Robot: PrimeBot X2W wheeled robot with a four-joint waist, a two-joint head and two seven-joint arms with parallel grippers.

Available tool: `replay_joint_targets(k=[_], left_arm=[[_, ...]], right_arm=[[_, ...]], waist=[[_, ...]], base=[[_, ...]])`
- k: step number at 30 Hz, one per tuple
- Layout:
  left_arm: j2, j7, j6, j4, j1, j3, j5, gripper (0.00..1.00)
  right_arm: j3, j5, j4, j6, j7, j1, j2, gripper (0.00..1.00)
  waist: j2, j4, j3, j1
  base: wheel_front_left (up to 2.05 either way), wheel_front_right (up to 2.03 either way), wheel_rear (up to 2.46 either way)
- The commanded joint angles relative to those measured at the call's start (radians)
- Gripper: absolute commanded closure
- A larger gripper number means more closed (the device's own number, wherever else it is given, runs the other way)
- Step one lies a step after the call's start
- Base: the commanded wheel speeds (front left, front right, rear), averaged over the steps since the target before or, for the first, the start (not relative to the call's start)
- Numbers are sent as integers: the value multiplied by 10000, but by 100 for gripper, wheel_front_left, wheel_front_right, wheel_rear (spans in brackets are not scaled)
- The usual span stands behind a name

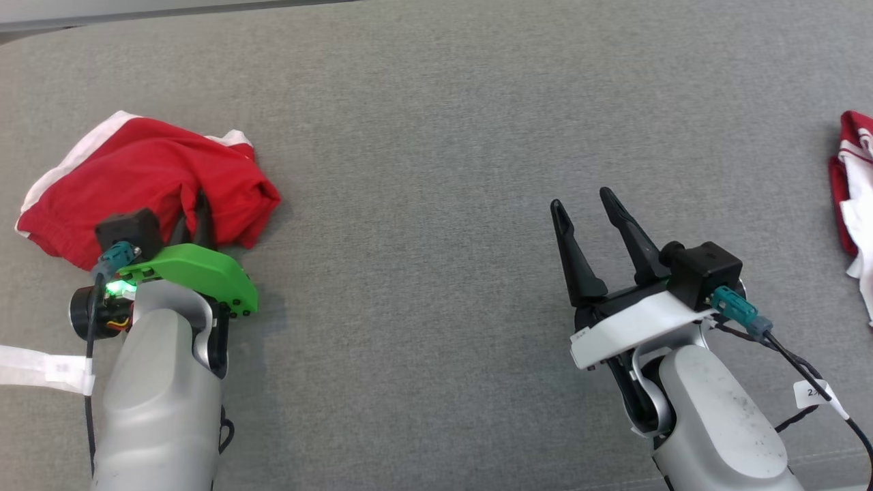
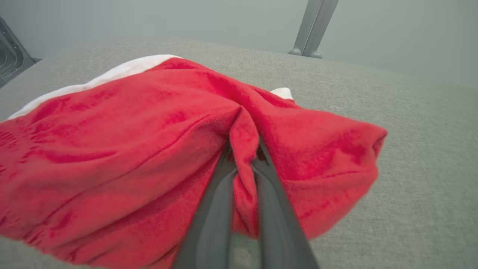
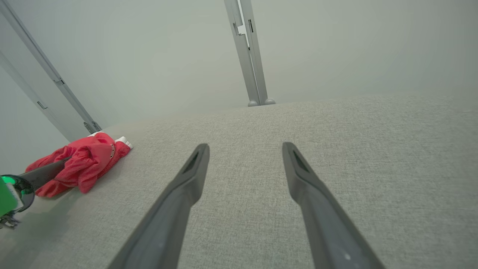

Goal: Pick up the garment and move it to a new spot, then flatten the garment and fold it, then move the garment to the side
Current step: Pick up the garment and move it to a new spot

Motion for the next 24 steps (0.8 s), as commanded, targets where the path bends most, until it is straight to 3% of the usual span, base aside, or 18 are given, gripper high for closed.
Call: replay_joint_targets(k=[1, 11, 24], left_arm=[[-17, 7, -59, 10, 93, -133, -18, 100], [-29, 12, -58, 72, 572, -2248, -1253, 100], [-19, 9, 387, -585, 1103, -5066, -2939, 100]], right_arm=[[23, 23, -26, -10, -21, 151, -14, 0], [78, 467, -10, -10, -21, 401, -9, 0], [66, 681, 73, -10, -21, 717, -7, 0]], waist=[[0, -555, -186, 0], [0, -2309, -614, 0], [0, -4035, -1043, 0]], base=[[0, 0, 0], [0, 0, 0], [0, 0, 0]])
